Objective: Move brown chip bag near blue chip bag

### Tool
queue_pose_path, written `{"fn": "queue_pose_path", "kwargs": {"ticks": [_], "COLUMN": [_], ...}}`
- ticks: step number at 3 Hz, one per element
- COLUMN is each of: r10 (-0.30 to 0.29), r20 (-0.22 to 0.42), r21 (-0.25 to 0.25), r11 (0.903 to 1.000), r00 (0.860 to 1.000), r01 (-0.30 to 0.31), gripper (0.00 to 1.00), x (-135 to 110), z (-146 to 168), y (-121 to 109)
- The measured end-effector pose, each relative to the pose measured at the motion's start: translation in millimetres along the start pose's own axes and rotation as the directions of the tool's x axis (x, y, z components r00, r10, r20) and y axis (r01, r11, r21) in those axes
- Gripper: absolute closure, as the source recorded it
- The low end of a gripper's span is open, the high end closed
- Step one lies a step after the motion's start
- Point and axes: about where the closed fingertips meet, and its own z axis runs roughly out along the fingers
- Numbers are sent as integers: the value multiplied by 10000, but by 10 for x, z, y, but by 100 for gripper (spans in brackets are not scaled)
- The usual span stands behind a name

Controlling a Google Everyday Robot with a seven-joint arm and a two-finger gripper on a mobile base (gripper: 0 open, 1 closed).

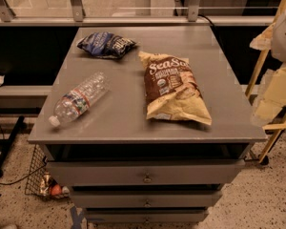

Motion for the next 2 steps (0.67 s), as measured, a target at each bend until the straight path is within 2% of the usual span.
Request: {"fn": "queue_pose_path", "kwargs": {"ticks": [1, 2], "r10": [26, 821], "r20": [48, 636], "r21": [58, 3], "r11": [10000, 9966], "r00": [10000, 9946], "r01": [-26, -823], "gripper": [0, 0], "x": [-20, -126], "z": [8, 187], "y": [-42, -350]}}
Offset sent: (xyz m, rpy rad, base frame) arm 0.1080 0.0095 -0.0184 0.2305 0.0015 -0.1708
